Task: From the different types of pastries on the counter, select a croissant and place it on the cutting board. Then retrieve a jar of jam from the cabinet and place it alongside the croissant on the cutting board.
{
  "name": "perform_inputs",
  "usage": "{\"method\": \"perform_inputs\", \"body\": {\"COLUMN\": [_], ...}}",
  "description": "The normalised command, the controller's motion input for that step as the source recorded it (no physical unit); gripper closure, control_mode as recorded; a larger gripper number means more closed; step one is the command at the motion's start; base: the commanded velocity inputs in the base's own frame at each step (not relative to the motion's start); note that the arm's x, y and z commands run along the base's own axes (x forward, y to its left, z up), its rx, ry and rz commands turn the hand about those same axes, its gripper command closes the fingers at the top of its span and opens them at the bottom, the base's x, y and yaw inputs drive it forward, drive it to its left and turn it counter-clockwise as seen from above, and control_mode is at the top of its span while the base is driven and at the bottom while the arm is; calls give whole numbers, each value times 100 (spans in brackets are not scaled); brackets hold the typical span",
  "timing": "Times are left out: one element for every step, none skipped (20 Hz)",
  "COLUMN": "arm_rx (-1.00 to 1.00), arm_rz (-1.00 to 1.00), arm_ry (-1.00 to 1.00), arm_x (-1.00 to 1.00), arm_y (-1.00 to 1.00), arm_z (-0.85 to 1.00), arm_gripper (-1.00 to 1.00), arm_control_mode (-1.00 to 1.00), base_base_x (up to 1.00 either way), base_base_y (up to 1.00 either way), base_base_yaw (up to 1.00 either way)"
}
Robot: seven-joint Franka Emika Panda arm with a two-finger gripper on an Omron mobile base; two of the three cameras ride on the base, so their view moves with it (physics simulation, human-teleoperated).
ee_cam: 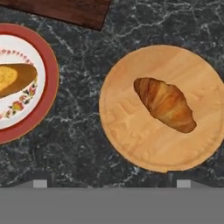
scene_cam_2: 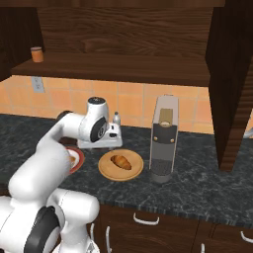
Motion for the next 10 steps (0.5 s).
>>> {"method": "perform_inputs", "body": {"arm_rx": [0, 0, 0, 0, 0, 0, 0, 0, 0, 0], "arm_rz": [22, 15, 17, 17, 15, 16, 15, 13, 13, 11], "arm_ry": [2, 11, 6, 7, 13, 8, 2, 5, 0, 0], "arm_x": [18, 55, 41, 52, 67, 49, 46, 56, 37, 27], "arm_y": [-24, -9, -21, -15, -9, -17, -14, -20, -34, -34], "arm_z": [-51, -54, -68, -63, -59, -61, -49, -35, -34, -13], "arm_gripper": [-100, -100, -100, -100, -100, -100, -100, -100, -100, -100], "arm_control_mode": [-100, -100, -100, -100, -100, -100, -100, -100, -100, -100], "base_base_x": [0, 0, 0, 0, 0, 0, 0, 0, 0, 0], "base_base_y": [0, 0, 0, 0, 0, 0, 0, 0, 0, 0], "base_base_yaw": [0, 0, 0, 0, 0, 0, 0, 0, 0, 0]}}
